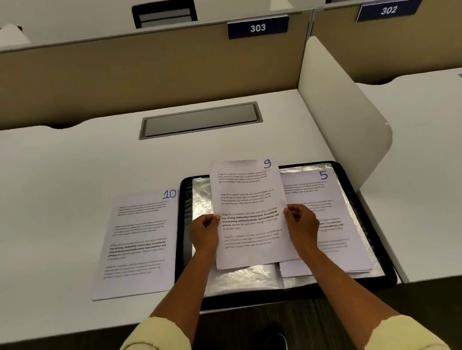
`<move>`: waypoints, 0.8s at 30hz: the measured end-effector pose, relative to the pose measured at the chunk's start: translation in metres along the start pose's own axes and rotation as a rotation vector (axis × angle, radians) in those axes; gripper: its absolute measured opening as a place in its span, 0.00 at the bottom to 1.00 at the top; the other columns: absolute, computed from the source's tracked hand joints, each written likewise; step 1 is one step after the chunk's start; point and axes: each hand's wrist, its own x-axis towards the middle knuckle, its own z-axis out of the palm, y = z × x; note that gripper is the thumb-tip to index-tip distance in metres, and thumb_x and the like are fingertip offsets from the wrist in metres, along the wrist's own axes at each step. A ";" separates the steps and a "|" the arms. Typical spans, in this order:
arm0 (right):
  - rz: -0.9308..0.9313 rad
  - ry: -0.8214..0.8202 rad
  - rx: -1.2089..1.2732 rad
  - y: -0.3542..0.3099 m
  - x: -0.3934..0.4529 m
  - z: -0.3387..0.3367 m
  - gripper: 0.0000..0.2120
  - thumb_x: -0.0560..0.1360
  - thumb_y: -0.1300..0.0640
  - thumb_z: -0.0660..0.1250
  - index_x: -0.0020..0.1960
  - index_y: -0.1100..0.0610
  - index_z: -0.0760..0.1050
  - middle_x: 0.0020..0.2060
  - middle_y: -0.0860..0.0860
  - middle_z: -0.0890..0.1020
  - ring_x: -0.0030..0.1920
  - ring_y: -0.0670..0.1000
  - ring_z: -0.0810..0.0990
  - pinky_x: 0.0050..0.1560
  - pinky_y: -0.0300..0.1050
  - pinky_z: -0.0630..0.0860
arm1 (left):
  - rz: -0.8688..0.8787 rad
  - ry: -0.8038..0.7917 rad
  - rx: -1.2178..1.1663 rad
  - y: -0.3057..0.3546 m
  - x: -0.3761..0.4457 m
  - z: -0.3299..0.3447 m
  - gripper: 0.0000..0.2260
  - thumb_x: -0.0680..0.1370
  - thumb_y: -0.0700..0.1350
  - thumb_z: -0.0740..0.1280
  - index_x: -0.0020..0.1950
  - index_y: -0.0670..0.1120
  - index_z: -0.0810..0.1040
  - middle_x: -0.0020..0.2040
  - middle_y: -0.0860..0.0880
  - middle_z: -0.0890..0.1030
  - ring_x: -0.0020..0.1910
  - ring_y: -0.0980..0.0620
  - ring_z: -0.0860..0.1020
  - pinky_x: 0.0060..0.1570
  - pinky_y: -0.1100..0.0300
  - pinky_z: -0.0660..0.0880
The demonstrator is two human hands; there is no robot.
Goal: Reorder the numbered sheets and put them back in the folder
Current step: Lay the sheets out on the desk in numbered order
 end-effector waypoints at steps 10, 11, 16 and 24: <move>-0.003 -0.029 -0.071 -0.034 -0.036 0.068 0.05 0.79 0.59 0.69 0.52 0.60 0.82 0.42 0.50 0.81 0.43 0.49 0.79 0.45 0.38 0.71 | 0.062 0.133 0.022 -0.004 0.034 -0.081 0.05 0.78 0.42 0.70 0.49 0.41 0.83 0.42 0.48 0.81 0.43 0.49 0.79 0.44 0.60 0.74; -0.005 -0.030 -0.081 -0.038 -0.042 0.077 0.05 0.79 0.59 0.69 0.51 0.60 0.82 0.42 0.50 0.82 0.43 0.50 0.79 0.43 0.38 0.70 | 0.060 0.132 0.020 -0.006 0.040 -0.092 0.06 0.78 0.43 0.70 0.49 0.41 0.83 0.43 0.47 0.82 0.44 0.48 0.80 0.46 0.58 0.76; -0.003 -0.067 -0.103 -0.054 -0.074 0.128 0.05 0.78 0.59 0.68 0.50 0.60 0.82 0.43 0.52 0.84 0.44 0.51 0.80 0.45 0.41 0.72 | 0.074 0.146 0.020 -0.010 0.067 -0.148 0.06 0.79 0.42 0.69 0.49 0.41 0.83 0.43 0.48 0.81 0.44 0.48 0.79 0.46 0.58 0.74; -0.021 -0.160 -0.106 -0.084 -0.120 0.211 0.06 0.78 0.59 0.67 0.48 0.60 0.82 0.42 0.50 0.83 0.43 0.48 0.81 0.39 0.33 0.71 | 0.073 0.195 0.023 -0.027 0.113 -0.243 0.08 0.80 0.43 0.67 0.52 0.38 0.83 0.47 0.43 0.83 0.45 0.44 0.80 0.51 0.52 0.79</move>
